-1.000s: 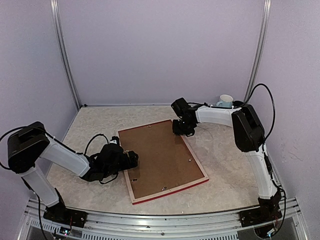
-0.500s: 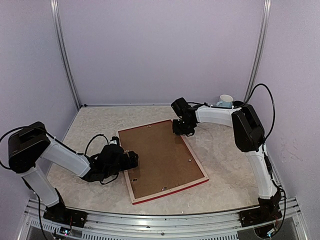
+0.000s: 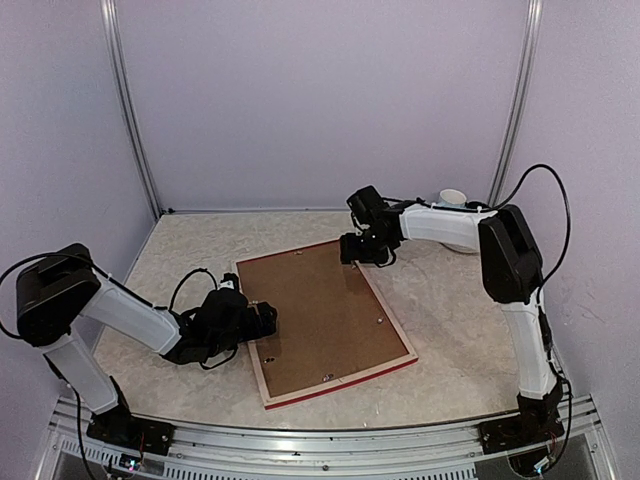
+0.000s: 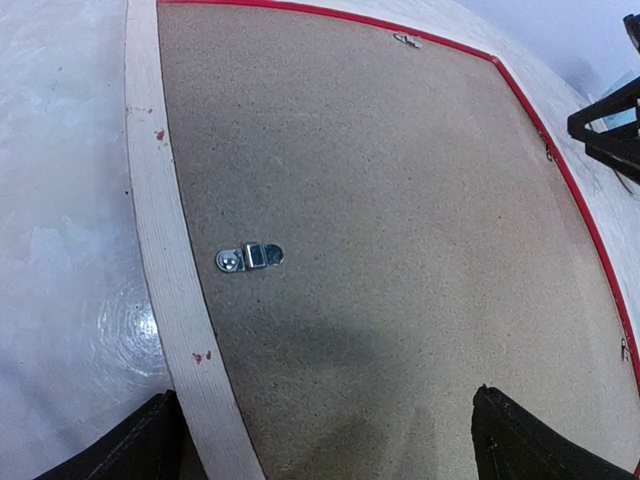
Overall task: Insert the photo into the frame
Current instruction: Press the fastener onto the backboard.
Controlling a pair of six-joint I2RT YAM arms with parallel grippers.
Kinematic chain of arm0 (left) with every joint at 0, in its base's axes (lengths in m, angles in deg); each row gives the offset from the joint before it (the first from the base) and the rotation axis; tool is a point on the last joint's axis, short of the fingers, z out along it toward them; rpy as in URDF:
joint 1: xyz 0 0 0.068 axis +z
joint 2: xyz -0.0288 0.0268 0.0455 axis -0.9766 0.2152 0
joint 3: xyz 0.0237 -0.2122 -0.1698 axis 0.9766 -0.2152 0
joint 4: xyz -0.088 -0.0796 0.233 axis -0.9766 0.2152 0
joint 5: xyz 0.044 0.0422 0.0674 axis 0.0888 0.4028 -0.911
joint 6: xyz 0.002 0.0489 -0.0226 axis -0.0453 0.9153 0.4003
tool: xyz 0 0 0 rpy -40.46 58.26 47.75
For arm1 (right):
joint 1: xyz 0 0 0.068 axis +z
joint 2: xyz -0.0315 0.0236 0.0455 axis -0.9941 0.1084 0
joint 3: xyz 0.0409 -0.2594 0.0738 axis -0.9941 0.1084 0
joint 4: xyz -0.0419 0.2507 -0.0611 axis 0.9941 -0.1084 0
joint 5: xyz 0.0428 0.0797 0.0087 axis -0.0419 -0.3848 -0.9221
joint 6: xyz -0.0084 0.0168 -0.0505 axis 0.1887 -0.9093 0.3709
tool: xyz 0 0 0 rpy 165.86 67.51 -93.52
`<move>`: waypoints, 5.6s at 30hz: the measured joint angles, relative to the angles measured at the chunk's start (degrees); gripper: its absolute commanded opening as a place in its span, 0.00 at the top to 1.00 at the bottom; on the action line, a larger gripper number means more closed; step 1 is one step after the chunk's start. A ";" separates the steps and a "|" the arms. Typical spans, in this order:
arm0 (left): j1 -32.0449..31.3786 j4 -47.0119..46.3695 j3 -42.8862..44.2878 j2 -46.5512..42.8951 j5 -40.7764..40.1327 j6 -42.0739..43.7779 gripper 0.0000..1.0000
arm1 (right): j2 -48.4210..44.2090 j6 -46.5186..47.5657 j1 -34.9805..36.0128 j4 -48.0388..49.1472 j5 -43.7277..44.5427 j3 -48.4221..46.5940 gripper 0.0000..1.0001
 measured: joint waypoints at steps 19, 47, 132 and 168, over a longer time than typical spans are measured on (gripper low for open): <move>-8.13 14.19 4.46 -7.63 -2.10 2.73 0.01 | -33.73 7.93 0.04 6.58 -2.56 41.83 0.16; -16.92 16.85 17.75 6.16 3.56 7.41 0.01 | -34.88 7.67 1.20 14.73 -6.82 52.70 0.17; -17.05 14.49 17.00 7.02 3.93 7.13 0.01 | -31.87 9.94 1.44 18.40 -4.37 53.66 0.63; -17.07 14.51 17.03 6.99 3.74 7.15 0.02 | -36.96 12.28 -1.97 10.54 -7.65 50.88 0.39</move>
